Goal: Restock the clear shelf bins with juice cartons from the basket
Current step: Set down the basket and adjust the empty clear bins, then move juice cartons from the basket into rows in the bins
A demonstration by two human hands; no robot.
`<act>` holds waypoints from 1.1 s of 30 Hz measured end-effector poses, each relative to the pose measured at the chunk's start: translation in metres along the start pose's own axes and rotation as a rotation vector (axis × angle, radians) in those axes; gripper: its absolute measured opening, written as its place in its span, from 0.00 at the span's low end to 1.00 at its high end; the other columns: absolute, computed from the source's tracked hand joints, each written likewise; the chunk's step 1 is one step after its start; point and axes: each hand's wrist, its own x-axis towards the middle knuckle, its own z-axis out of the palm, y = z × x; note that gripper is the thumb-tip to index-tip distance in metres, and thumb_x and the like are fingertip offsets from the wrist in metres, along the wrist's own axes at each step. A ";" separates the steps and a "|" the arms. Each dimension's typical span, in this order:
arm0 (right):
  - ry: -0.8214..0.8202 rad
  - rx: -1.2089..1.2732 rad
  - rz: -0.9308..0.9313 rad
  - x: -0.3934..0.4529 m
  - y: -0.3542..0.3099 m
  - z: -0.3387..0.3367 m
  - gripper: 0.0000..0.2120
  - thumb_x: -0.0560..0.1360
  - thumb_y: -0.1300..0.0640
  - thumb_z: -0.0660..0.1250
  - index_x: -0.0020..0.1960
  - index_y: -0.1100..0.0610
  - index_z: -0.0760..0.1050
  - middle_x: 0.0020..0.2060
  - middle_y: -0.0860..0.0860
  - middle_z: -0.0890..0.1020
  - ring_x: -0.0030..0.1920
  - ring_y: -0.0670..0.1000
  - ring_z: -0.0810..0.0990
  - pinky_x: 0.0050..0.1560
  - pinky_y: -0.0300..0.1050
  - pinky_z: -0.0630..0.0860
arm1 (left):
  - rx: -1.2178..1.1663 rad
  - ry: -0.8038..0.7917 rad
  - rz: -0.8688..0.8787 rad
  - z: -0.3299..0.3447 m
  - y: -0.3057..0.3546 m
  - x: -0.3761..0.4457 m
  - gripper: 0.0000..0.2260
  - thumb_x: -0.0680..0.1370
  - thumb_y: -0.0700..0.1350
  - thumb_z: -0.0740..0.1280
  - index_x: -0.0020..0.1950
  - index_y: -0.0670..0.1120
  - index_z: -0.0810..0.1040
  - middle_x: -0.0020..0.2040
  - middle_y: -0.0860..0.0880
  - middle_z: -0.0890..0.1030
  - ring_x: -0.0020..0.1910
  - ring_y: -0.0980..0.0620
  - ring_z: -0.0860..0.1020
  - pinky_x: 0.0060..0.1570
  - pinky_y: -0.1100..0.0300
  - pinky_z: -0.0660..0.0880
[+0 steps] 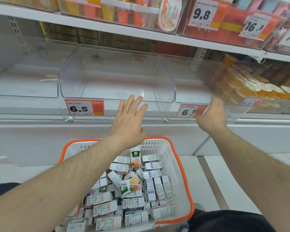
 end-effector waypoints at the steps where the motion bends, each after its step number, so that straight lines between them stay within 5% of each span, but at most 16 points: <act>1: 0.063 0.037 0.004 -0.012 -0.004 0.002 0.34 0.69 0.64 0.71 0.72 0.61 0.61 0.71 0.58 0.63 0.64 0.61 0.71 0.64 0.53 0.71 | -0.005 0.017 0.026 0.000 -0.001 -0.005 0.34 0.74 0.45 0.64 0.78 0.46 0.57 0.80 0.44 0.50 0.78 0.44 0.41 0.73 0.51 0.30; 5: 0.133 0.124 -0.198 -0.076 -0.022 0.025 0.22 0.66 0.69 0.65 0.60 0.62 0.72 0.60 0.59 0.71 0.54 0.61 0.75 0.54 0.53 0.73 | -0.077 -0.073 0.051 0.009 -0.009 -0.024 0.31 0.73 0.46 0.66 0.75 0.47 0.63 0.75 0.45 0.60 0.74 0.44 0.57 0.75 0.51 0.47; 8: -0.220 -0.004 -0.367 -0.104 -0.037 0.046 0.13 0.69 0.67 0.64 0.53 0.60 0.76 0.52 0.57 0.78 0.50 0.60 0.77 0.47 0.48 0.71 | -0.164 -0.301 -0.053 0.023 -0.024 -0.037 0.28 0.75 0.47 0.66 0.74 0.48 0.64 0.72 0.48 0.66 0.71 0.46 0.64 0.70 0.53 0.60; 12: -0.736 -0.152 -0.333 -0.134 -0.039 0.086 0.14 0.72 0.63 0.63 0.56 0.55 0.75 0.53 0.53 0.80 0.54 0.55 0.78 0.51 0.46 0.76 | -0.122 -0.656 -0.207 0.049 -0.052 -0.062 0.25 0.76 0.46 0.65 0.73 0.50 0.66 0.71 0.48 0.70 0.67 0.46 0.70 0.65 0.50 0.69; 17: -1.007 -0.227 -0.295 -0.173 -0.030 0.133 0.18 0.76 0.61 0.65 0.65 0.55 0.71 0.60 0.54 0.78 0.55 0.54 0.77 0.51 0.45 0.75 | -0.108 -0.784 -0.317 0.078 -0.087 -0.089 0.20 0.77 0.48 0.65 0.69 0.50 0.70 0.65 0.48 0.75 0.61 0.47 0.74 0.60 0.52 0.73; 21: -1.012 -0.363 -0.531 -0.193 -0.028 0.176 0.26 0.74 0.51 0.70 0.69 0.54 0.68 0.65 0.54 0.73 0.64 0.56 0.73 0.61 0.50 0.72 | -0.083 -0.818 -0.375 0.103 -0.109 -0.112 0.22 0.76 0.46 0.64 0.71 0.49 0.70 0.66 0.45 0.73 0.62 0.45 0.74 0.58 0.53 0.73; 25: -1.031 -0.582 -0.755 -0.208 -0.038 0.206 0.37 0.71 0.49 0.72 0.75 0.54 0.59 0.70 0.57 0.66 0.72 0.60 0.63 0.72 0.60 0.60 | -0.033 -0.828 -0.376 0.130 -0.111 -0.140 0.27 0.71 0.51 0.66 0.70 0.60 0.67 0.66 0.47 0.64 0.66 0.44 0.65 0.58 0.49 0.73; 29: -0.971 -0.704 -0.873 -0.217 -0.044 0.222 0.34 0.72 0.53 0.71 0.74 0.56 0.61 0.69 0.58 0.68 0.68 0.60 0.65 0.67 0.60 0.63 | 0.006 -0.803 -0.333 0.147 -0.094 -0.164 0.36 0.70 0.47 0.68 0.73 0.67 0.59 0.75 0.46 0.52 0.72 0.40 0.55 0.58 0.49 0.75; 33: -0.983 -0.628 -0.848 -0.209 -0.046 0.219 0.29 0.73 0.56 0.70 0.71 0.57 0.65 0.66 0.57 0.71 0.67 0.59 0.69 0.66 0.59 0.66 | 0.003 -0.750 -0.353 0.157 -0.094 -0.167 0.36 0.70 0.40 0.66 0.72 0.68 0.61 0.76 0.46 0.51 0.72 0.40 0.53 0.53 0.49 0.77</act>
